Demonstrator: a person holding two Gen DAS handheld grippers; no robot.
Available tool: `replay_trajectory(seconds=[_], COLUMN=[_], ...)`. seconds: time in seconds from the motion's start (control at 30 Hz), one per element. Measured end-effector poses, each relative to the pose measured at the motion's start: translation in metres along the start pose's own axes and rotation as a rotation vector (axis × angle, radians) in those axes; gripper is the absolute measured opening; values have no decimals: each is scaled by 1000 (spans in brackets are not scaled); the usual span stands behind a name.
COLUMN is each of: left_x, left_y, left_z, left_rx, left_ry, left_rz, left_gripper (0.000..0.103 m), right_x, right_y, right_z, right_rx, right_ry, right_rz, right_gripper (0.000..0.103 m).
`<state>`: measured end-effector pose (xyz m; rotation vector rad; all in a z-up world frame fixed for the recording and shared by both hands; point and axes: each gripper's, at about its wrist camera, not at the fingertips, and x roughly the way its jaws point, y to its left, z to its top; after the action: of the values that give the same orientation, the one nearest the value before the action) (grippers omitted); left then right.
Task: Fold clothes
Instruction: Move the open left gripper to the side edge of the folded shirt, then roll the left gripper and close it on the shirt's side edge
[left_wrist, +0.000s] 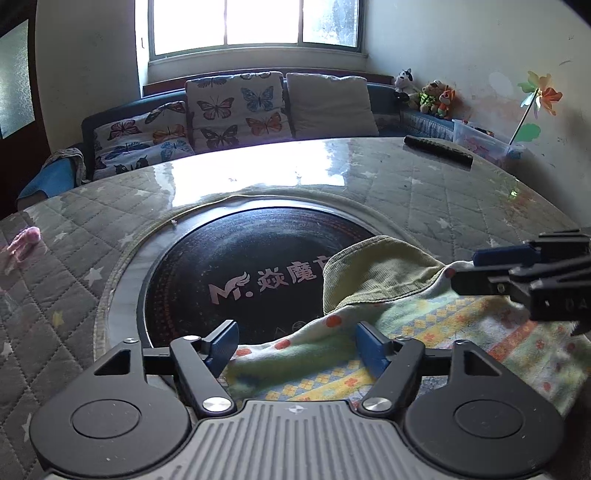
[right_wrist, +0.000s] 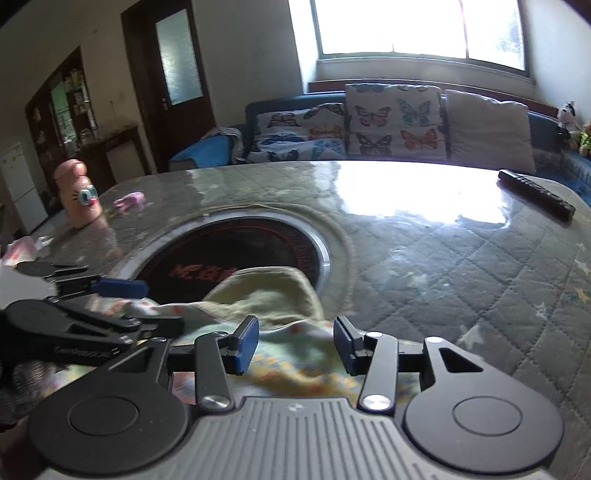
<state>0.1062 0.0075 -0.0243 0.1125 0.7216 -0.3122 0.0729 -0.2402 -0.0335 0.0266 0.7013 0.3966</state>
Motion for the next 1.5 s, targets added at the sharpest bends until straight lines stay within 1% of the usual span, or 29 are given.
replay_trajectory(seconds=[0.03,0.1,0.13,0.17,0.3,0.33,0.43,0.6,0.7,0.83,0.93,1.0,1.17,1.23,1.33,1.43,1.5], left_x=[-3,-10,-14,-18,-32,-35,-45,-57,-65,-77,-83,-84,-81,-79,-77,-77,-77], left_y=[0,2,3,4,7,8,12,23,30,39,43,44,43,43,40,41,42], left_z=[-1,-3,-4,-6,-16,-19,-27,-35,-38,-41,-47,-51,-61,-64,-66,-67,-68], left_rx=[-1,-3,-5,-5,3,3,-11,-51,-72,-97,-125,-139,-165,-175,-172,-169,-172], left_ry=[-6,-19,-26,-33,-52,-54,-63,-74,-81,-103,-104,-94,-67,-57,-46,-42,-42], left_rz=[5,15,17,21,47,52,59,68,77,87,95,100,108,110,115,123,127], left_gripper=[83,86,89,94,100,103,103,103,103,103,103,103,103,103,103,103,103], right_x=[-3,-8,-10,-13,-22,-24,-29,-37,-44,-53,-52,-54,-69,-66,-59,-64,-67], right_y=[5,15,19,23,41,45,55,78,87,92,94,95,96,97,97,96,97], right_z=[-2,-7,-10,-13,-25,-28,-36,-59,-64,-62,-67,-72,-73,-77,-84,-80,-77], right_rx=[-12,-38,-49,-59,-111,-124,-161,-279,-322,-305,-288,-291,-269,-262,-264,-254,-251], right_ry=[1,5,8,11,15,18,21,12,4,-3,7,7,-15,7,36,35,18], right_rz=[7,22,31,39,55,59,66,35,24,58,54,47,90,119,120,128,140], right_gripper=[52,53,54,56,57,58,59,63,63,63,63,63,62,62,63,62,62])
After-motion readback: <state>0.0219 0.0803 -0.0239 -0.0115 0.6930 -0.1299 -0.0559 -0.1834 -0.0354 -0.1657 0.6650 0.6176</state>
